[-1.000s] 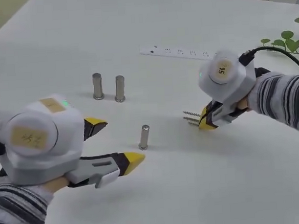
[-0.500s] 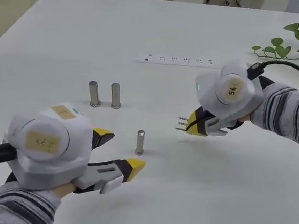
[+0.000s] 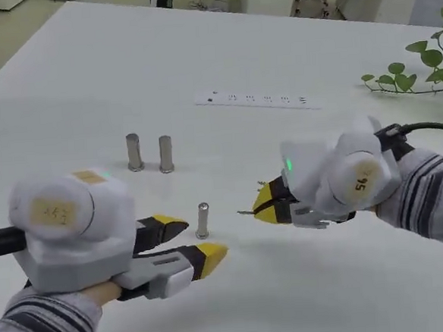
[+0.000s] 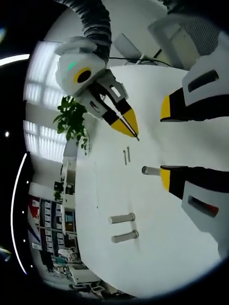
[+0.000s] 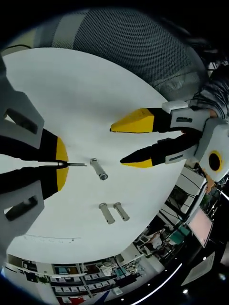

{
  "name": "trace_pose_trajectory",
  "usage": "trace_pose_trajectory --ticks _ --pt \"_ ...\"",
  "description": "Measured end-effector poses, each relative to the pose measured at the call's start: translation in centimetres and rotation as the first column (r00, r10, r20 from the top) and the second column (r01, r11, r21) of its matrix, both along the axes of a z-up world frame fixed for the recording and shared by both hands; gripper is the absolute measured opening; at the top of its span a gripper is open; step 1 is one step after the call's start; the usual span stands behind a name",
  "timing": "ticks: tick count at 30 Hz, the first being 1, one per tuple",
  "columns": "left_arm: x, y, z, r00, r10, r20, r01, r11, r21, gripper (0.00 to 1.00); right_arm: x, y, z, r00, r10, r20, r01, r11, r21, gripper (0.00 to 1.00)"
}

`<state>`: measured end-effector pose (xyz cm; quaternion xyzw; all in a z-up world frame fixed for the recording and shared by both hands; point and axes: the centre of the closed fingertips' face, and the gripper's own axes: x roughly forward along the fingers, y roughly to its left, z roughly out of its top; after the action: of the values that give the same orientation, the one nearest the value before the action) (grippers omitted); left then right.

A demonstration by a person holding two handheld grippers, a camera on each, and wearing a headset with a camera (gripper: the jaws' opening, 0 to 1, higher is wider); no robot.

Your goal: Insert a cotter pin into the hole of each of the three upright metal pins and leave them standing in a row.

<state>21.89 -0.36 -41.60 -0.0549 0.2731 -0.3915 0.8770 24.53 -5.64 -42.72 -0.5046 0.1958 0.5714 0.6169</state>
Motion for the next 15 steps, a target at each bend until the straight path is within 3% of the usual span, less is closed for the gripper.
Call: trace_pose_trajectory --ticks 4,9,11,15 --pt "0.1 -0.7 0.8 0.998 0.013 -0.055 -0.019 0.994 -0.104 0.29 -0.9 0.4 0.4 1.0 0.011 0.021 -0.011 1.0 0.017 0.0" --pt "0.3 -1.2 1.5 0.995 0.031 -0.095 -0.049 0.98 -0.193 0.22 -1.9 0.9 0.7 0.999 0.017 0.03 -0.018 0.999 0.032 0.0" --pt "0.2 -1.4 1.6 0.992 0.037 -0.12 -0.063 0.973 -0.223 0.21 -2.3 1.1 0.7 0.999 0.019 0.028 -0.02 0.999 0.037 0.0" --pt "-0.3 -1.7 1.7 0.99 0.032 -0.137 -0.065 0.967 -0.248 0.15 -2.9 1.7 0.9 0.999 0.024 0.026 -0.026 0.998 0.053 0.0"
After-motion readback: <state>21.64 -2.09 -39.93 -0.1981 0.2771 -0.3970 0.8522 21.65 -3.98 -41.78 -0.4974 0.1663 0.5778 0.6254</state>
